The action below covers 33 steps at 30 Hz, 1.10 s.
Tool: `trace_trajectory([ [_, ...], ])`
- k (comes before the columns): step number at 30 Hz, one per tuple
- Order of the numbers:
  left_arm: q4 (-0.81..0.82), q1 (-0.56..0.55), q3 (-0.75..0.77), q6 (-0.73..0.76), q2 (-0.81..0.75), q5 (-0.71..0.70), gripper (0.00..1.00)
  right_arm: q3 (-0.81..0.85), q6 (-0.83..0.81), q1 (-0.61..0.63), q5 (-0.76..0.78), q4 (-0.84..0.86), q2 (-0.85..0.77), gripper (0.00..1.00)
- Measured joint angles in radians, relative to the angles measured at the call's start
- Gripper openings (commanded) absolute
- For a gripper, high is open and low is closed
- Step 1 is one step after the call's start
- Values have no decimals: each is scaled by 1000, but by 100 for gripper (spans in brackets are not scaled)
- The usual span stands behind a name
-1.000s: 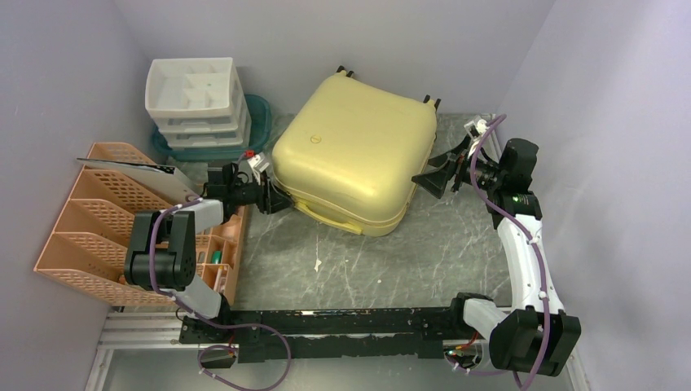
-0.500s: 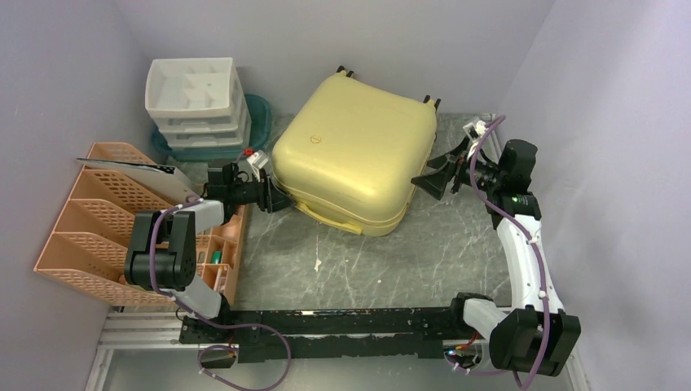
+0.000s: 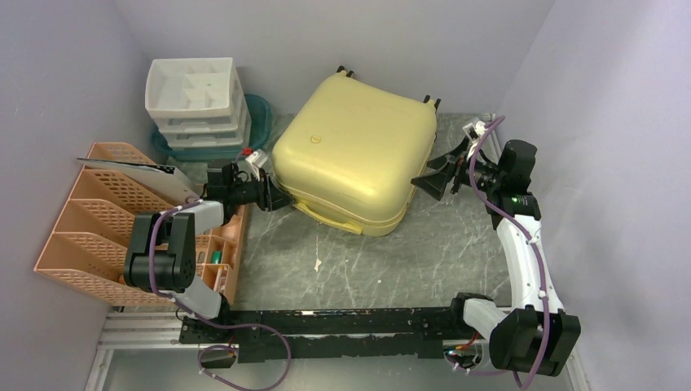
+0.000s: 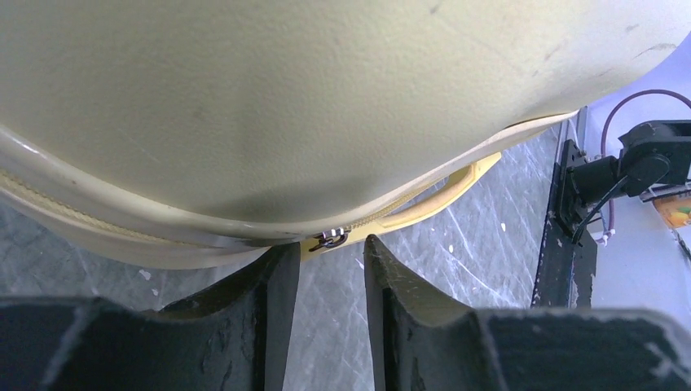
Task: Open, take out, and arrange the luggage
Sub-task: Unzip the luggage at the center of the board.
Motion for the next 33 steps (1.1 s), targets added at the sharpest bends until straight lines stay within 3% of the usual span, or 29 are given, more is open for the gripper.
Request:
trace_trajectory([
  [8,2,-3,-7,-8,-21,-18,33,-1,-3,0,-1,0,1,100],
  [18,0,-8,-6,-5,-21,-21,5,-1,-4,0,-1,0,3,100],
  [33,-109,-10,19,52,-66,-58,5,-1,-23,0,0,-1,5,100],
])
